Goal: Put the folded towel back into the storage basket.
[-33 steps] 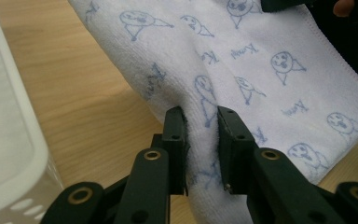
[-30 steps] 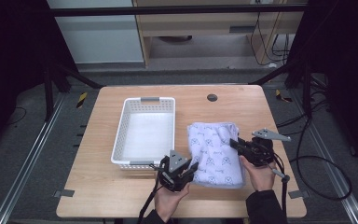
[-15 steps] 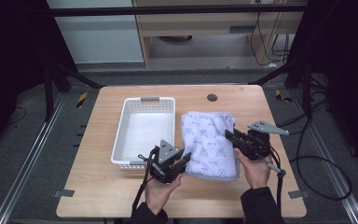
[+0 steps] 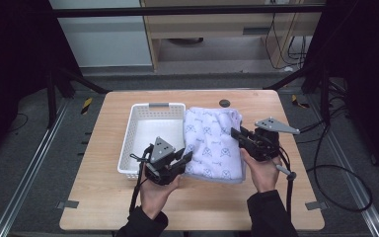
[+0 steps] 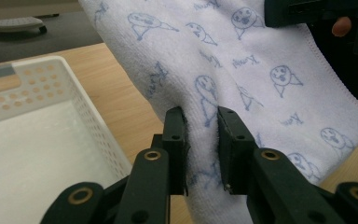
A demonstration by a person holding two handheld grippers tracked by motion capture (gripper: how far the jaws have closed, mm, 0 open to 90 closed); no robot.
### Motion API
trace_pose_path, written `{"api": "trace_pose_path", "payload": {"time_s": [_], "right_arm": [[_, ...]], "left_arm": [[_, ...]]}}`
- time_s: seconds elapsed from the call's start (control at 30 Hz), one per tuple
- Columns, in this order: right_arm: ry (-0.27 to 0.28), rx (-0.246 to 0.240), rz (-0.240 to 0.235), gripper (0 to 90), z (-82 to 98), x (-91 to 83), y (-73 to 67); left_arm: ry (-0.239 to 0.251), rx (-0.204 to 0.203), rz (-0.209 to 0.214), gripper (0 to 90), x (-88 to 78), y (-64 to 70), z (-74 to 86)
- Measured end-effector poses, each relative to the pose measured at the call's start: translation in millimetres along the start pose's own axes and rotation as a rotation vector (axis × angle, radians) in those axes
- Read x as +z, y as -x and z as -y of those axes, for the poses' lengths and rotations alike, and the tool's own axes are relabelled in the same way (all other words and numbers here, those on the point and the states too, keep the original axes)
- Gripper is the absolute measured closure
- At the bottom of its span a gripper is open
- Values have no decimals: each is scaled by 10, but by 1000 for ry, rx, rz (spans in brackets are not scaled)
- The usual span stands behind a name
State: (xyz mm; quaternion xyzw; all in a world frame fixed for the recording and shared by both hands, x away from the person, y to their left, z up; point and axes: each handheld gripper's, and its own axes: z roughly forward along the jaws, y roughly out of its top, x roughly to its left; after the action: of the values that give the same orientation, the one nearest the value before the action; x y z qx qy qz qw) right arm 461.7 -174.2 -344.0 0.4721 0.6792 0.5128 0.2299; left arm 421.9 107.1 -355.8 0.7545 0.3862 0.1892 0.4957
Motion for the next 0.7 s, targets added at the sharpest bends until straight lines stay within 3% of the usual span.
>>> {"api": "trace_pose_path", "payload": {"time_s": [0.43,0.7], "right_arm": [[17,-36,-18,740,-197,114,-250],[22,-59,-25,740,-323,297,-498]], "left_arm": [[19,-5,-24,742,-238,-189,-68],[39,-28,-47,742,-394,-411,-65]]}}
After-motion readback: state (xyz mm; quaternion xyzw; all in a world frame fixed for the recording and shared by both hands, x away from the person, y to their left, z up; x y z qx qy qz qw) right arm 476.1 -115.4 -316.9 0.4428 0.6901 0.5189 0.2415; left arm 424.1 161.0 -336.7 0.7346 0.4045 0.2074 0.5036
